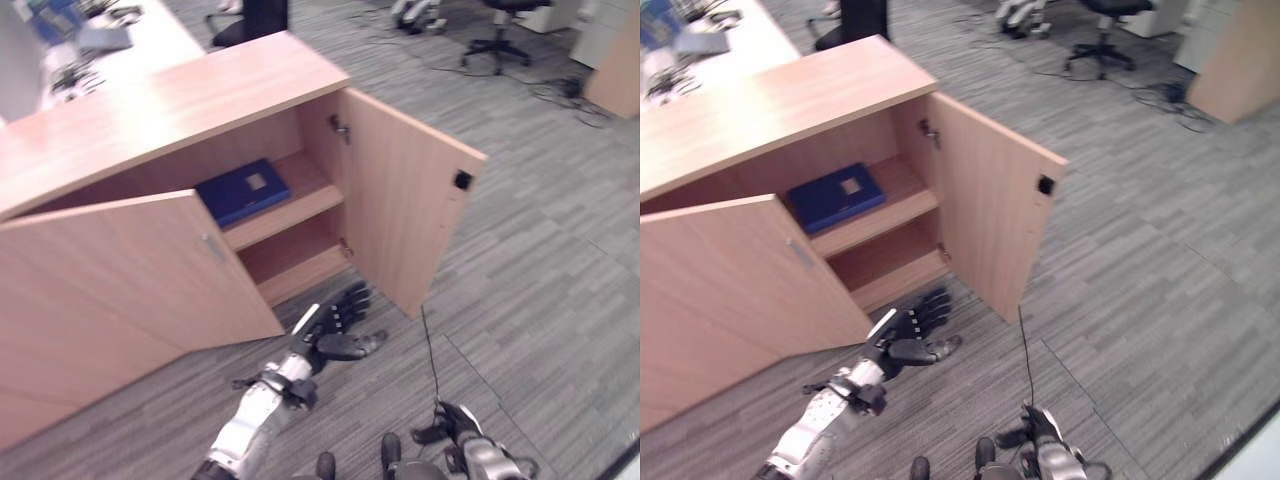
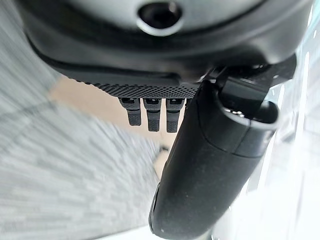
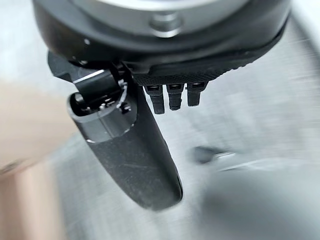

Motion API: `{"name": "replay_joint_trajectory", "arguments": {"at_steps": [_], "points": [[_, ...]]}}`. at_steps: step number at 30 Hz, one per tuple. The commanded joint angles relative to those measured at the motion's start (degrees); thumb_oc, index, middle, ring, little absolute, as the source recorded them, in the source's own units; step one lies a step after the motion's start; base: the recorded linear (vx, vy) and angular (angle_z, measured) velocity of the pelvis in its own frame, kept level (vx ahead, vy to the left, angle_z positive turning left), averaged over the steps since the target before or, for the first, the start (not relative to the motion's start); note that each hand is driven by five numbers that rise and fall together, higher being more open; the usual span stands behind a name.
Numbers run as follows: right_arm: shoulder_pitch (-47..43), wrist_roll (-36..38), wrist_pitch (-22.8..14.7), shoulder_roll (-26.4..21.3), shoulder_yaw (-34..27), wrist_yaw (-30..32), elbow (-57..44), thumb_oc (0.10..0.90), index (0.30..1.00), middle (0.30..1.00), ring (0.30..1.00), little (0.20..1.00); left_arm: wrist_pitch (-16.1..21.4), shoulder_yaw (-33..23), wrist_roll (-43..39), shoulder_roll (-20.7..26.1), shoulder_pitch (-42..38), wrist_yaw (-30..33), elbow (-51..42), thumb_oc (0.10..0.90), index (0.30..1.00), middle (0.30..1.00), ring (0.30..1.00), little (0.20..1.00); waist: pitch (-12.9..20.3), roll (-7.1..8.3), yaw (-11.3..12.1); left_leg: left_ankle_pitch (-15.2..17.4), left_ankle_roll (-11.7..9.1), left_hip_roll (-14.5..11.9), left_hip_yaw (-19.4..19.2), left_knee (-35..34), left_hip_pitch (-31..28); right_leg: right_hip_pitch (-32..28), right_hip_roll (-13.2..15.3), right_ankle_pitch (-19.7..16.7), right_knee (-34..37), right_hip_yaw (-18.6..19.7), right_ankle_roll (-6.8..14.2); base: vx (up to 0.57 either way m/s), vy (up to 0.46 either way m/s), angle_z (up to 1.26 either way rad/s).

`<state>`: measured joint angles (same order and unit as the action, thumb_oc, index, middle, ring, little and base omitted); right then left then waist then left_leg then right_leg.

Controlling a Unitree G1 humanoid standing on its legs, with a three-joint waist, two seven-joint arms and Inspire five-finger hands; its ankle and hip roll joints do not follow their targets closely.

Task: Put the empty folder in the office cabinet

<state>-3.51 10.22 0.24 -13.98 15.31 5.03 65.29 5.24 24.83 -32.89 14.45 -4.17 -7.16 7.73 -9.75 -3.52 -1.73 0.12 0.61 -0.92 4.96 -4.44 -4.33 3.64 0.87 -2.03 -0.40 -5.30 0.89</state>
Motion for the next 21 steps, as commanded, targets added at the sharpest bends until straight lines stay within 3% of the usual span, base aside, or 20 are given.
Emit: {"name": "replay_joint_trajectory", "arguments": {"at_steps": [1, 8, 12, 21], "points": [[-3.6, -2.2, -2.3, 0.4, 2.5, -0.1, 0.8, 0.800, 0.900, 0.900, 0.900, 0.900, 5.1, -4.6, -0.1, 2.8, -2.5, 1.5, -4.6, 0.800, 0.900, 0.900, 0.900, 0.900, 5.5, 1.06, 2.5, 3.6, -1.6, 1.2, 0.9, -0.6, -1.3, -8.0, 3.9, 3.4, 5.4, -1.6, 5.9, 0.03, 0.066, -0.16], [-2.2, -2.3, -2.1, 1.2, 2.5, -0.6, 0.1, 0.800, 0.900, 0.900, 0.900, 0.900, 6.0, -7.1, 1.4, 3.5, -5.1, 3.7, -3.0, 0.800, 0.900, 0.900, 0.900, 0.900, 6.3, 1.85, 1.9, 4.1, -1.3, 1.4, 0.4, -0.6, -2.2, -9.1, 4.5, 3.4, 5.4, -1.8, 6.1, 0.00, 0.030, 0.00], [-0.1, -0.7, -2.5, 1.6, 1.0, -1.4, -1.2, 0.800, 0.900, 0.900, 0.900, 0.900, 6.7, -13.0, 2.8, 5.9, -6.7, 7.0, 2.9, 0.800, 0.900, 0.900, 0.900, 0.900, 7.1, 2.53, 1.8, 3.9, -1.2, 1.5, 0.3, -0.6, -2.3, -9.3, 4.8, 3.3, 5.2, -2.5, 6.4, -0.01, 0.042, 0.01], [1.4, -1.5, -2.4, 1.0, -0.7, -2.3, -0.2, 0.800, 0.900, 0.900, 0.900, 0.900, 5.4, -16.4, 5.9, 7.5, 3.0, 4.4, 8.9, 0.800, 0.900, 0.900, 0.900, 0.900, 6.8, 3.67, 3.8, 3.4, -0.6, 1.7, 1.1, -0.6, -2.1, -9.0, 5.5, 3.1, 4.4, -3.4, 6.9, -0.03, 0.030, 0.05]]}}
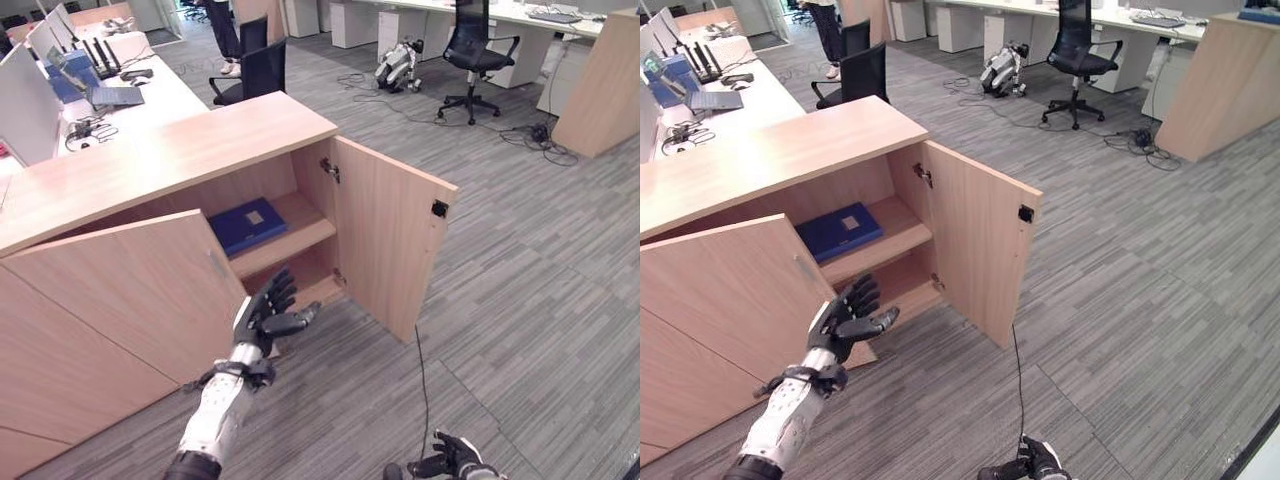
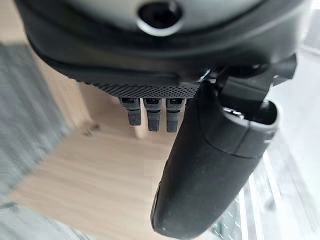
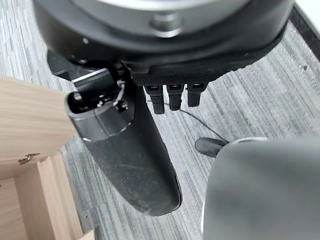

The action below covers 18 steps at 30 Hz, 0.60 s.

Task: Put the empty folder in the office cabinet

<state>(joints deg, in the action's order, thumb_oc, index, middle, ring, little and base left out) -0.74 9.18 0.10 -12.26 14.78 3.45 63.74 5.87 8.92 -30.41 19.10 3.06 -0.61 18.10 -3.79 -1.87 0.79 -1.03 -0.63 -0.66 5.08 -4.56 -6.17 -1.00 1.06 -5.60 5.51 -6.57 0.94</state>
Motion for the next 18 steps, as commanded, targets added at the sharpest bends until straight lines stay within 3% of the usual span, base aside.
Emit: {"name": "replay_joint_trajectory", "arguments": {"at_steps": [1, 6, 9, 10, 11, 12, 13, 14, 15, 16, 18], "points": [[-1.5, -0.2, -2.3, -1.0, -0.6, -0.8, 1.5, 0.800, 0.900, 0.900, 0.900, 0.900, 4.3, -0.3, 5.0, 3.2, -2.3, -2.6, 0.2, 0.800, 0.900, 0.900, 0.900, 0.900, 0.7, 2.20, 1.8, 4.5, 0.7, 1.6, 1.2, -0.4, -0.2, -4.3, 5.3, 6.6, -1.7, -2.3, 6.9, -0.05, 0.038, 0.05], [-2.6, 1.5, -3.3, -1.9, -2.3, -0.8, 0.9, 0.800, 0.900, 0.900, 0.900, 0.900, 3.3, 0.1, 9.8, 4.0, 5.5, -4.6, 6.7, 0.800, 0.900, 0.900, 0.900, 0.900, -0.7, 3.00, 4.2, 4.4, 1.3, 2.0, 1.8, 0.7, 0.6, -3.6, 5.9, 6.6, -3.6, -3.4, 7.2, -0.08, 0.051, 0.09], [-4.3, 4.0, -4.0, -1.3, -3.6, 0.3, 0.3, 0.800, 0.900, 0.900, 0.900, 0.900, 2.4, 0.6, 12.8, 3.5, 6.2, -3.7, 15.4, 0.800, 0.900, 0.900, 0.900, 0.900, -3.3, 3.54, 5.2, 3.9, 1.9, 1.7, 1.5, 1.3, 1.9, 1.3, 5.5, 7.2, -10.8, -4.7, 8.1, -0.17, 0.022, 0.13], [-4.9, 4.8, -4.2, -0.9, -3.7, 0.7, 0.0, 0.800, 0.900, 0.900, 0.900, 0.900, 2.2, 0.7, 13.7, 3.3, 6.3, -3.1, 16.6, 0.800, 0.900, 0.900, 0.900, 0.900, -4.2, 3.54, 5.4, 3.7, 2.0, 1.2, 1.1, 1.1, 1.9, 3.4, 5.6, 7.0, -14.2, -6.2, 8.8, -0.19, 0.060, -0.01], [-5.8, 6.4, -4.4, -0.2, -4.4, 1.2, -0.7, 0.800, 0.900, 0.900, 0.900, 0.900, 1.7, 1.5, 15.5, 2.1, 5.9, -2.6, 21.7, 0.800, 0.900, 0.900, 0.900, 0.900, -5.8, 2.96, 4.5, 3.8, 2.4, 0.5, 0.6, -0.3, 1.1, 7.5, 6.3, 5.1, -20.8, -9.2, 11.9, -0.13, 0.057, -0.17], [-5.9, 6.4, -4.4, -0.2, -4.4, 1.2, -0.7, 0.800, 0.900, 0.900, 0.900, 0.900, 1.8, 1.5, 15.5, 2.1, 5.8, -2.5, 21.8, 0.800, 0.900, 0.900, 0.900, 0.900, -5.8, 2.96, 4.5, 3.8, 2.4, 0.6, 0.6, -0.3, 1.1, 7.6, 6.3, 5.1, -21.0, -9.2, 12.0, -0.04, 0.031, -0.28], [-6.1, 6.2, -4.5, 0.0, -4.4, 1.3, -0.5, 0.800, 0.900, 0.900, 0.900, 0.900, 1.9, 1.9, 16.0, 1.5, 5.5, -2.4, 24.1, 0.800, 0.900, 0.900, 0.900, 0.900, -5.8, 3.18, 4.7, 4.3, 2.3, 0.6, 0.3, -0.4, 0.9, 7.0, 7.7, 5.3, -19.3, -11.6, 12.0, 0.06, -0.119, -0.19], [-6.2, 5.8, -4.5, 0.0, -3.7, 1.7, 0.1, 0.800, 0.900, 0.900, 0.900, 0.900, 1.7, 3.4, 16.9, 0.6, 5.0, -3.0, 26.5, 0.800, 0.900, 0.900, 0.900, 0.900, -5.8, 3.43, 5.5, 4.8, 1.7, 0.2, -1.5, -0.4, 1.1, 5.3, 10.7, 4.2, -13.3, -17.5, 10.0, 0.08, -0.165, -0.19], [-6.4, 5.7, -4.5, -0.1, -3.6, 1.7, 0.3, 0.800, 0.900, 0.900, 0.900, 0.900, 1.8, 3.7, 17.0, 0.4, 4.6, -3.2, 27.9, 0.800, 0.900, 0.900, 0.900, 0.900, -5.9, 3.25, 5.5, 4.8, 1.4, -0.2, -1.6, -0.4, 1.2, 5.2, 11.3, 3.2, -11.2, -18.2, 9.4, 0.13, -0.222, -0.38], [-6.3, 5.8, -4.5, -0.3, -3.6, 1.7, 1.5, 0.800, 0.900, 0.900, 0.900, 0.900, 2.1, 4.6, 18.4, -0.1, 2.9, -3.1, 32.6, 0.800, 0.900, 0.900, 0.900, 0.900, -5.6, 3.42, 5.1, 5.2, 1.0, -0.3, -1.8, -0.4, 1.1, 4.8, 11.3, 2.3, -5.9, -15.5, 9.2, 0.15, -0.163, -0.53], [-5.7, 5.4, -4.2, -0.5, -3.2, 1.5, 2.9, 0.800, 0.900, 0.900, 0.900, 0.900, 2.2, 4.4, 19.5, -0.8, 2.7, -2.9, 35.4, 0.800, 0.900, 0.900, 0.900, 0.900, -4.3, 3.95, 5.1, 5.8, 0.7, 0.0, -2.8, -0.4, 0.9, 4.5, 11.4, 0.5, -3.8, -15.6, 9.5, 0.22, -0.179, -0.32]]}}
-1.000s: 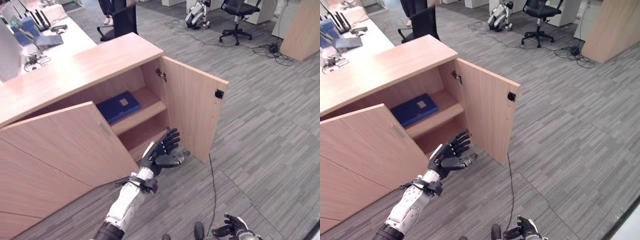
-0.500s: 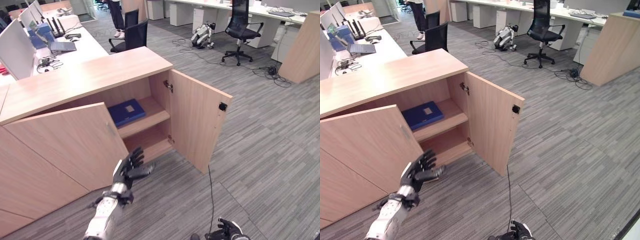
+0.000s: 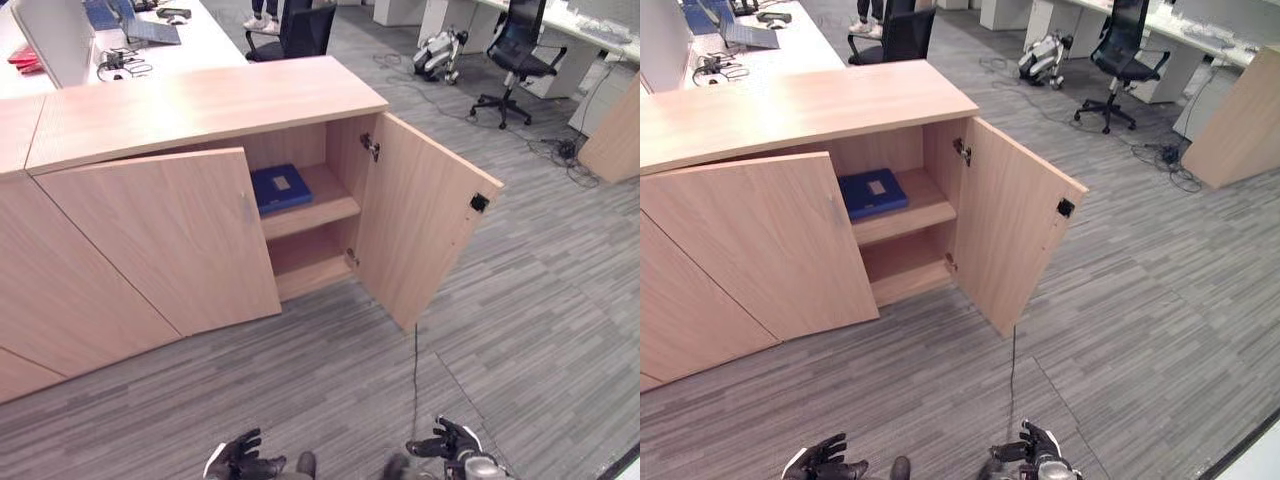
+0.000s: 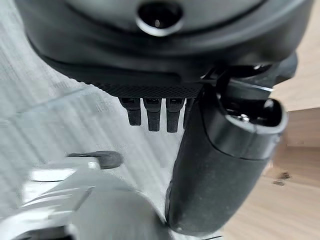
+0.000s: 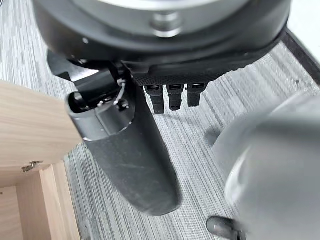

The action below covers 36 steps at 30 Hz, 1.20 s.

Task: Put the empty folder in the office cabinet

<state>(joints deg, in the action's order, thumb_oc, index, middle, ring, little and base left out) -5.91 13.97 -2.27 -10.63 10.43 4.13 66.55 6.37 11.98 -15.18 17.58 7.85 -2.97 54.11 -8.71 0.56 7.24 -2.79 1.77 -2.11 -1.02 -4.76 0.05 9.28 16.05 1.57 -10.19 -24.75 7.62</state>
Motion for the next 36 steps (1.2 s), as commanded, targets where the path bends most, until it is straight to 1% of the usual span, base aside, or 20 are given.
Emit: {"name": "replay_joint_trajectory", "arguments": {"at_steps": [1, 4, 10, 13, 16, 17, 18, 19, 21, 23, 24, 25, 26, 27, 30, 31, 33, 34, 35, 36], "points": [[0.0, 0.0, -1.9, -2.6, 1.8, 0.8, 0.8, 0.800, 0.900, 0.900, 0.900, 0.900, 1.6, 0.8, 4.3, 0.3, -2.7, 0.1, 2.0, 0.800, 0.900, 0.900, 0.900, 0.900, 1.4, 1.50, -1.4, 7.5, -2.3, 0.9, 2.7, -0.2, -5.4, -6.9, -4.2, -7.4, 13.8, 1.3, 2.6, 0.20, -0.164, -0.20], [0.4, -0.7, -2.0, -3.2, 2.7, 0.9, 1.1, 0.800, 0.900, 0.900, 0.900, 0.900, 1.6, -0.1, 4.6, -0.2, -3.6, 0.9, 5.2, 0.800, 0.900, 0.900, 0.900, 0.900, 1.9, 0.91, -1.7, 7.5, -3.3, -0.5, 2.2, -0.2, -5.7, -7.8, -5.2, -6.9, 14.8, 0.3, 1.8, 0.16, -0.153, -0.18], [-0.8, 0.6, -2.4, -4.3, 2.4, 1.0, 0.5, 0.800, 0.900, 0.900, 0.900, 0.900, 1.4, 0.3, 6.0, -0.6, -4.7, 1.2, 8.4, 0.800, 0.900, 0.900, 0.900, 0.900, 2.0, -0.31, -3.1, 7.7, -4.8, -2.9, 1.6, 0.4, -6.4, -8.3, -7.2, -5.1, 15.2, 1.0, 0.5, 0.15, -0.112, -0.17], [-1.3, 1.1, -2.7, -4.7, 2.2, 1.0, 0.2, 0.800, 0.900, 0.900, 0.900, 0.900, 1.4, 0.1, 6.1, -0.2, -5.0, 1.4, 9.0, 0.800, 0.900, 0.900, 0.900, 0.900, 1.8, -0.68, -3.3, 8.3, -5.7, -4.1, 1.5, 3.2, -5.7, -8.6, -8.4, -3.8, 15.2, 1.3, -0.5, 0.17, -0.116, -0.14], [-1.3, 2.0, -3.0, -5.5, 1.6, 1.0, 0.6, 0.800, 0.900, 0.900, 0.900, 0.900, 1.6, -0.5, 5.2, 0.4, -5.4, 1.5, 8.0, 0.800, 0.900, 0.900, 0.900, 0.900, 1.0, -1.38, -2.9, 6.3, -7.7, -5.1, 2.1, 12.4, -2.5, -10.2, -10.1, -0.8, 15.2, 2.1, -2.5, 0.13, -0.102, -0.02], [-1.4, 2.0, -3.0, -5.4, 1.6, 1.0, 0.6, 0.800, 0.900, 0.900, 0.900, 0.900, 1.6, -0.5, 5.2, 0.4, -5.4, 1.5, 8.0, 0.800, 0.900, 0.900, 0.900, 0.900, 1.2, -1.21, -3.1, 6.1, -7.7, -4.8, 2.2, 12.3, -2.1, -9.9, -9.9, -0.9, 15.2, 1.9, -2.5, 0.02, -0.072, 0.04], [-1.5, 2.5, -3.0, -5.7, 1.3, 1.3, 0.6, 0.800, 0.900, 0.900, 0.900, 0.900, 1.6, -0.6, 4.5, 0.8, -6.2, 1.7, 7.5, 0.800, 0.900, 0.900, 0.900, 0.900, 0.0, -1.17, -2.6, 2.2, -8.8, -4.8, 3.7, 17.9, 1.4, -10.7, -10.0, -0.6, 15.2, 1.7, -3.0, 0.01, -0.060, 0.13], [-1.6, 2.6, -3.0, -5.9, 1.2, 1.3, 0.5, 0.800, 0.900, 0.900, 0.900, 0.900, 1.6, -0.8, 3.9, 0.8, -6.6, 1.7, 7.3, 0.800, 0.900, 0.900, 0.900, 0.900, -0.4, -0.99, -2.7, 1.4, -8.7, -4.5, 4.0, 19.6, 2.5, -10.9, -9.9, -0.3, 15.2, 1.7, -3.3, 0.07, -0.089, 0.20], [-2.0, 2.9, -3.1, -6.1, 1.3, 1.2, 0.1, 0.800, 0.900, 0.900, 0.900, 0.900, 1.9, -1.1, 3.1, 0.9, -6.8, 1.9, 6.8, 0.800, 0.900, 0.900, 0.900, 0.900, -1.4, -0.49, -2.0, 1.3, -8.7, -3.7, 5.7, 24.7, 3.8, -12.2, -10.2, 0.5, 15.2, 2.4, -4.0, 0.13, -0.047, 0.23], [-2.7, 3.3, -3.0, -6.3, 1.4, 1.4, 0.1, 0.800, 0.900, 0.900, 0.900, 0.900, 2.0, -1.0, 2.8, 0.8, -7.1, 2.3, 6.6, 0.800, 0.900, 0.900, 0.900, 0.900, -1.9, 0.11, -1.8, 1.8, -8.5, -2.8, 7.2, 25.3, 6.3, -12.2, -9.4, 0.8, 15.2, 2.7, -3.6, 0.10, 0.032, 0.15], [-3.3, 3.2, -3.0, -6.6, 1.6, 1.4, -0.1, 0.800, 0.900, 0.900, 0.900, 0.900, 2.1, -0.8, 2.6, 0.2, -7.0, 2.3, 6.4, 0.800, 0.900, 0.900, 0.900, 0.900, -2.0, 0.41, -1.3, 5.5, -7.9, -2.3, 7.3, 20.4, 7.1, -12.4, -8.9, 1.2, 15.2, 2.9, -2.8, 0.13, 0.104, 0.05], [-3.4, 3.0, -3.1, -6.7, 1.6, 1.4, -0.1, 0.800, 0.900, 0.900, 0.900, 0.900, 2.0, -0.5, 2.8, -0.2, -6.6, 2.2, 6.3, 0.800, 0.900, 0.900, 0.900, 0.900, -1.9, 0.14, -0.8, 5.6, -7.6, -2.3, 7.5, 15.1, 6.9, -12.7, -9.1, 1.4, 15.2, 3.3, -2.3, 0.19, 0.208, 0.04], [-4.0, 2.9, -3.0, -6.6, 1.7, 1.5, 0.1, 0.800, 0.900, 0.900, 0.900, 0.900, 1.9, 0.4, 3.3, -0.5, -6.0, 1.9, 6.2, 0.800, 0.900, 0.900, 0.900, 0.900, -1.5, -0.22, 0.3, 3.2, -6.8, -1.4, 9.3, 7.8, 7.5, -12.7, -9.6, 1.3, 15.2, 3.6, -2.1, 0.14, 0.205, 0.04], [-4.6, 2.7, -3.0, -6.4, 2.0, 1.6, 0.3, 0.800, 0.900, 0.900, 0.900, 0.900, 2.0, 0.8, 3.9, -0.7, -5.6, 1.8, 6.7, 0.800, 0.900, 0.900, 0.900, 0.900, -1.5, -0.05, 0.9, 2.9, -6.9, -0.8, 11.2, 6.0, 6.8, -13.0, -10.1, 1.5, 15.2, 4.6, -1.9, 0.08, 0.159, 0.10], [-5.0, 3.0, -3.2, -5.8, 2.0, 1.4, 0.3, 0.800, 0.900, 0.900, 0.900, 0.900, 1.9, 1.2, 4.6, -0.8, -5.2, 1.5, 7.5, 0.800, 0.900, 0.900, 0.900, 0.900, -0.8, 0.30, 0.5, 2.8, -6.8, -0.7, 12.0, 5.7, 6.2, -13.0, -10.4, 1.5, 15.2, 5.0, -1.9, 0.07, 0.158, -0.36], [-5.0, 3.3, -3.3, -5.4, 2.0, 1.4, 0.3, 0.800, 0.900, 0.900, 0.900, 0.900, 1.8, 1.2, 4.7, -0.6, -4.8, 1.3, 7.6, 0.800, 0.900, 0.900, 0.900, 0.900, -0.6, 0.52, 0.5, 2.6, -7.0, -1.3, 11.7, 5.6, 5.7, -13.1, -10.6, 1.7, 15.2, 5.1, -1.9, 0.05, 0.225, -0.59], [-5.9, 4.3, -3.2, -4.9, 2.0, 1.6, -0.1, 0.800, 0.900, 0.900, 0.900, 0.900, 1.4, 1.4, 4.7, -0.3, -5.2, 1.2, 7.4, 0.800, 0.900, 0.900, 0.900, 0.900, -1.0, 1.48, 1.0, -1.2, -7.9, -5.6, 9.3, 2.4, 7.8, -13.2, -10.5, 2.1, 15.2, 4.7, -1.4, 0.04, 0.280, -0.16], [-5.9, 4.3, -3.2, -4.9, 2.0, 1.6, -0.1, 0.800, 0.900, 0.900, 0.900, 0.900, 1.4, 1.4, 4.7, -0.3, -5.2, 1.2, 7.4, 0.800, 0.900, 0.900, 0.900, 0.900, -1.0, 1.49, 1.1, -1.3, -7.9, -5.7, 9.2, 2.2, 7.6, -13.1, -10.5, 2.1, 15.2, 4.8, -1.5, 0.07, 0.264, 0.16], [-6.1, 4.2, -3.1, -4.4, 2.5, 1.8, -0.1, 0.800, 0.900, 0.900, 0.900, 0.900, 1.4, 1.3, 4.8, 0.0, -5.6, 1.7, 8.2, 0.800, 0.900, 0.900, 0.900, 0.900, -2.0, 2.97, 2.7, -1.6, -8.2, -7.2, 10.8, 0.6, 10.8, -13.9, -10.2, 2.5, 15.2, 4.8, -0.9, 0.10, 0.265, 0.25], [-5.8, 4.2, -3.1, -4.0, 2.7, 1.8, -0.1, 0.800, 0.900, 0.900, 0.900, 0.900, 1.5, 1.0, 4.5, 0.3, -5.7, 1.9, 8.8, 0.800, 0.900, 0.900, 0.900, 0.900, -2.5, 3.66, 3.6, -1.7, -8.5, -7.6, 12.8, 0.0, 12.6, -14.7, -10.3, 3.2, 15.2, 5.0, -0.6, 0.14, 0.351, 0.30]]}}
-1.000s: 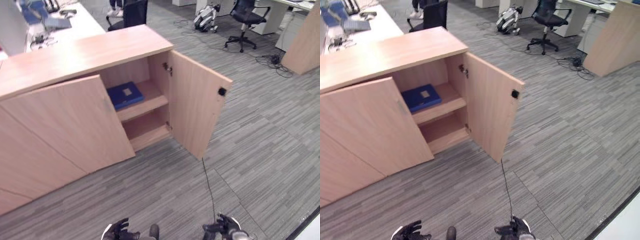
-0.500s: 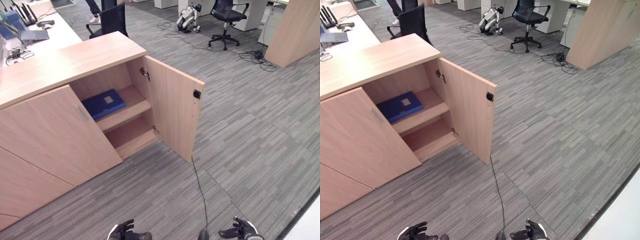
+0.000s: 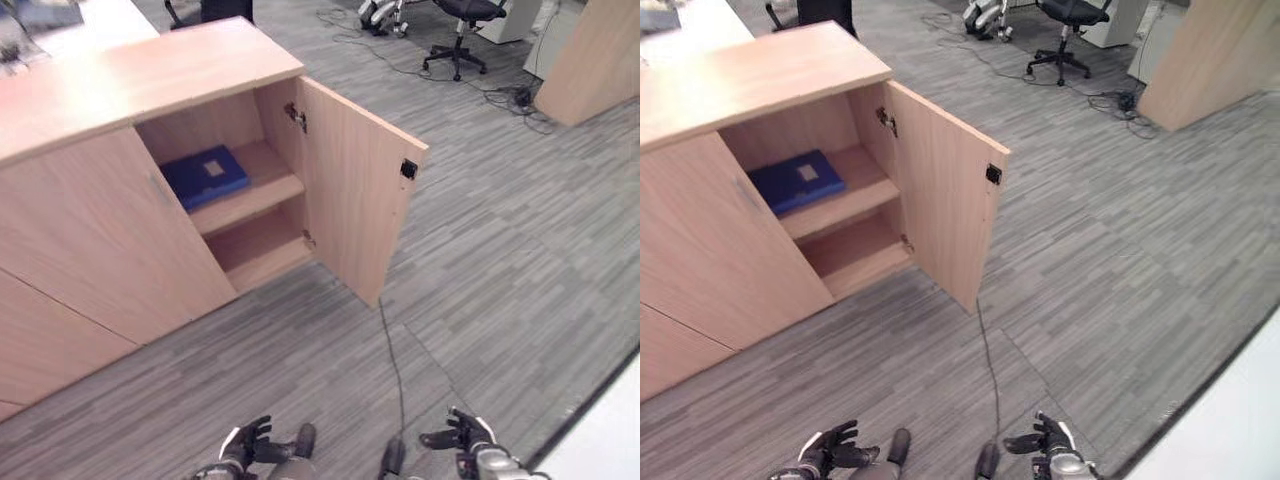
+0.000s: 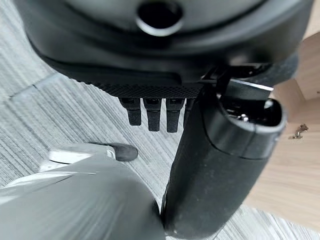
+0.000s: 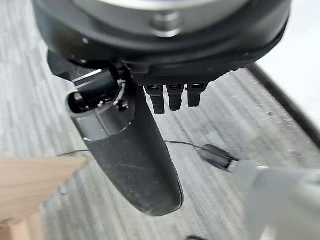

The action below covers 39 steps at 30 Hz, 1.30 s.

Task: Put the empty folder in the office cabinet

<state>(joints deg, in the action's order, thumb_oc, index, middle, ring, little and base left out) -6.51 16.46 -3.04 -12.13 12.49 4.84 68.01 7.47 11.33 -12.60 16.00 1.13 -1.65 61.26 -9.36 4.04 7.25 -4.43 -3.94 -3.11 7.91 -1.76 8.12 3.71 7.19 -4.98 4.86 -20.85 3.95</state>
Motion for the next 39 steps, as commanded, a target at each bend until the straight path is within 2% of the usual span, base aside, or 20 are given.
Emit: {"name": "replay_joint_trajectory", "arguments": {"at_steps": [1, 3, 5, 6, 8, 9, 10, 11, 12, 13, 14, 15, 17, 18, 22, 33, 35, 37, 38, 39], "points": [[-5.1, 1.7, -2.4, -2.1, 0.6, 1.2, -1.6, 0.800, 0.900, 0.900, 0.900, 0.900, 0.4, 1.3, 1.9, 2.1, 0.9, 0.8, 2.2, 0.800, 0.900, 0.900, 0.900, 0.900, -2.2, 0.67, 4.1, -0.2, -3.2, -6.9, 4.9, -3.2, 6.0, -9.9, -1.6, 10.4, 0.1, 1.1, 3.2, 0.13, 0.298, 0.25], [-4.7, 1.4, -2.2, -1.7, 0.1, 1.0, -1.3, 0.800, 0.900, 0.900, 0.900, 0.900, 0.1, 0.8, 2.7, 2.4, 0.8, 1.2, 3.5, 0.800, 0.900, 0.900, 0.900, 0.900, -1.6, 0.79, 4.0, 0.8, -3.4, -7.4, 3.7, -3.2, 6.3, -11.0, -1.3, 10.9, 0.1, 1.1, 3.8, 0.16, 0.410, 0.19], [-3.2, 1.3, -2.0, -1.5, -1.6, 1.1, -0.1, 0.800, 0.900, 0.900, 0.900, 0.900, -0.3, 0.8, 4.4, 2.6, 0.6, 1.2, 3.7, 0.800, 0.900, 0.900, 0.900, 0.900, -0.3, 1.12, 4.2, -1.3, -3.4, -6.5, 3.0, -3.2, 5.9, -11.7, 0.2, 9.5, 0.1, 0.0, 5.1, 0.28, 0.588, 0.14], [-2.0, 2.5, -1.6, -0.8, -3.2, 1.3, 0.1, 0.800, 0.900, 0.900, 0.900, 0.900, -0.7, 1.2, 5.0, 3.9, 0.1, 0.6, 3.4, 0.800, 0.900, 0.900, 0.900, 0.900, 0.3, 2.35, 4.0, -1.8, -2.1, -4.1, 3.3, -2.9, 5.1, -11.2, 2.9, 8.9, -4.7, 0.0, 5.9, 0.36, 0.727, 0.26], [-2.6, 3.5, -1.3, 0.4, -3.3, 0.9, -0.2, 0.800, 0.900, 0.900, 0.900, 0.900, -0.5, 1.3, 5.5, 5.3, 0.2, 0.7, 2.7, 0.800, 0.900, 0.900, 0.900, 0.900, -0.2, 2.55, 3.8, -0.7, 0.1, -2.3, 2.0, -0.9, 3.9, -8.9, 5.7, 6.9, -13.1, -0.4, 6.3, 0.26, 0.686, 0.82], [-3.3, 2.9, -1.2, 1.1, -2.5, 0.4, -1.0, 0.800, 0.900, 0.900, 0.900, 0.900, -0.5, 1.3, 6.1, 6.8, 0.9, 0.6, 1.4, 0.800, 0.900, 0.900, 0.900, 0.900, -0.6, 2.30, 4.4, 0.4, 1.5, -2.0, -0.7, -0.9, 1.7, -6.6, 9.2, 3.0, -21.5, -5.1, 7.5, 0.13, 0.468, 0.63], [-3.3, 2.9, -1.2, 1.1, -2.5, 0.4, -1.0, 0.800, 0.900, 0.900, 0.900, 0.900, -0.5, 1.3, 6.1, 6.8, 0.9, 0.6, 1.4, 0.800, 0.900, 0.900, 0.900, 0.900, -0.6, 2.33, 4.4, 0.4, 1.6, -1.9, -0.7, -0.9, 1.6, -6.6, 9.2, 3.1, -21.5, -5.1, 7.5, 0.19, 0.466, 0.00], [-3.5, 2.4, -1.3, 1.2, -1.7, 0.1, -1.5, 0.800, 0.900, 0.900, 0.900, 0.900, -0.6, 1.2, 6.2, 7.3, 1.4, 0.5, 0.5, 0.800, 0.900, 0.900, 0.900, 0.900, -0.5, 1.84, 4.7, 0.8, 2.2, -1.9, -1.5, -1.3, 0.4, -5.9, 9.9, 1.6, -24.6, -7.4, 8.0, 0.23, 0.429, -0.24], [-3.3, 3.0, -1.6, 1.1, -2.0, -0.1, -2.3, 0.800, 0.900, 0.900, 0.900, 0.900, -0.7, 0.5, 5.5, 7.7, 1.8, 0.3, -1.5, 0.800, 0.900, 0.900, 0.900, 0.900, -1.2, 0.92, 3.8, 1.5, 3.3, -0.2, -0.9, -2.0, -2.7, -3.1, 7.5, 1.7, -29.3, -5.8, 8.6, 0.27, 0.552, -0.21], [-3.2, 3.3, -1.7, 1.1, -2.3, 0.0, -2.3, 0.800, 0.900, 0.900, 0.900, 0.900, -0.6, 0.6, 5.4, 7.4, 1.7, 0.4, -2.1, 0.800, 0.900, 0.900, 0.900, 0.900, -1.6, 0.25, 3.0, 1.7, 3.7, 0.6, -0.4, -2.0, -3.6, -1.4, 5.4, 1.8, -29.6, -4.8, 8.6, 0.25, 0.483, -0.08], [-3.2, 3.3, -1.7, 1.0, -2.6, 0.1, -2.1, 0.800, 0.900, 0.900, 0.900, 0.900, -0.5, 0.9, 5.8, 7.3, 1.7, 0.4, -2.5, 0.800, 0.900, 0.900, 0.900, 0.900, -1.8, 0.10, 2.7, 1.9, 3.9, 1.3, -0.3, -2.1, -4.1, -0.6, 4.5, 1.8, -28.7, -4.9, 9.0, 0.19, 0.302, 0.18], [-2.8, 3.3, -1.8, 1.0, -2.8, 0.5, -1.8, 0.800, 0.900, 0.900, 0.900, 0.900, -0.5, 1.6, 6.8, 7.1, 1.9, 0.4, -2.8, 0.800, 0.900, 0.900, 0.900, 0.900, -1.9, -0.04, 2.4, 2.7, 4.0, 2.2, -0.2, -2.3, -5.4, -0.1, 3.7, 2.9, -25.4, -6.7, 8.3, 0.19, 0.210, 0.31], [-1.8, 3.3, -2.0, 1.2, -2.6, 0.4, -2.0, 0.800, 0.900, 0.900, 0.900, 0.900, -0.6, 2.4, 7.0, 6.5, 1.5, 0.2, -2.8, 0.800, 0.900, 0.900, 0.900, 0.900, -2.2, 0.21, 1.7, 3.3, 4.2, 3.2, 0.6, -2.0, -6.0, 0.2, 1.4, 5.0, -20.0, -6.0, 6.4, 0.20, 0.127, 0.42], [-0.7, 3.7, -2.1, 1.3, -2.4, 0.4, -1.8, 0.800, 0.900, 0.900, 0.900, 0.900, -0.4, 3.4, 7.6, 5.5, 1.1, 0.1, -3.1, 0.800, 0.900, 0.900, 0.900, 0.900, -2.4, 0.53, 0.5, 4.2, 4.6, 4.7, 1.8, -1.5, -7.0, 0.9, -1.0, 5.5, -13.2, -0.6, 5.4, 0.22, 0.108, 0.54], [0.7, 3.4, -2.0, 1.5, -2.0, 0.4, -0.9, 0.800, 0.900, 0.900, 0.900, 0.900, -0.3, 5.2, 9.3, 3.3, 0.9, -0.2, -2.7, 0.800, 0.900, 0.900, 0.900, 0.900, -1.1, 0.74, -0.7, 5.6, 5.3, 6.4, 2.9, -0.9, -7.3, -1.2, -1.6, 4.0, -6.5, 4.3, 4.6, 0.16, 0.068, 0.34], [0.2, 3.8, -1.8, -0.3, -2.8, 0.7, -1.7, 0.800, 0.900, 0.900, 0.900, 0.900, -0.5, 6.6, 10.1, 2.6, 2.4, -0.5, -4.7, 0.800, 0.900, 0.900, 0.900, 0.900, 1.1, -0.17, -0.2, 7.9, 5.9, 7.5, 3.2, 0.5, -8.3, -4.6, -0.7, 4.1, -3.3, 5.1, 4.3, 0.09, 0.040, -0.06], [-1.8, 6.6, -2.6, -1.7, -5.3, 1.4, -3.5, 0.800, 0.900, 0.900, 0.900, 0.900, -0.6, 6.8, 10.6, 3.8, 4.2, -1.1, -7.7, 0.800, 0.900, 0.900, 0.900, 0.900, 1.2, -0.21, 0.1, 8.3, 5.8, 7.5, 3.4, 0.5, -8.6, -5.0, -0.7, 4.6, -3.3, 5.0, 4.3, 0.07, 0.003, 0.04], [-4.2, 10.1, -3.9, -3.1, -8.5, 2.8, -4.6, 0.800, 0.900, 0.900, 0.900, 0.900, 0.3, 6.6, 11.8, 4.4, 7.0, -1.1, -5.4, 0.800, 0.900, 0.900, 0.900, 0.900, 1.1, 0.02, 0.9, 8.5, 5.7, 7.4, 3.7, 0.7, -8.6, -5.1, -0.9, 4.8, -3.3, 5.0, 4.4, 0.04, -0.042, 0.03], [-7.3, 15.3, -6.0, -5.1, -11.2, 4.2, -5.7, 0.800, 0.900, 0.900, 0.900, 0.900, 0.3, 6.5, 12.2, 4.3, 6.9, -0.5, -2.7, 0.800, 0.900, 0.900, 0.900, 0.900, 1.1, 0.36, 1.4, 8.8, 5.5, 7.1, 3.6, 0.6, -8.8, -5.4, -1.1, 5.2, -3.1, 5.3, 4.4, 0.01, -0.049, 0.13], [-7.3, 15.3, -6.0, -5.1, -11.2, 4.2, -5.6, 0.800, 0.900, 0.900, 0.900, 0.900, 0.3, 6.5, 12.2, 4.2, 6.9, -0.5, -2.7, 0.800, 0.900, 0.900, 0.900, 0.900, 1.1, 0.33, 1.5, 8.8, 5.5, 7.1, 3.6, 0.6, -8.8, -5.5, -1.1, 5.2, -3.1, 5.3, 4.4, 0.03, -0.050, 0.16]]}}
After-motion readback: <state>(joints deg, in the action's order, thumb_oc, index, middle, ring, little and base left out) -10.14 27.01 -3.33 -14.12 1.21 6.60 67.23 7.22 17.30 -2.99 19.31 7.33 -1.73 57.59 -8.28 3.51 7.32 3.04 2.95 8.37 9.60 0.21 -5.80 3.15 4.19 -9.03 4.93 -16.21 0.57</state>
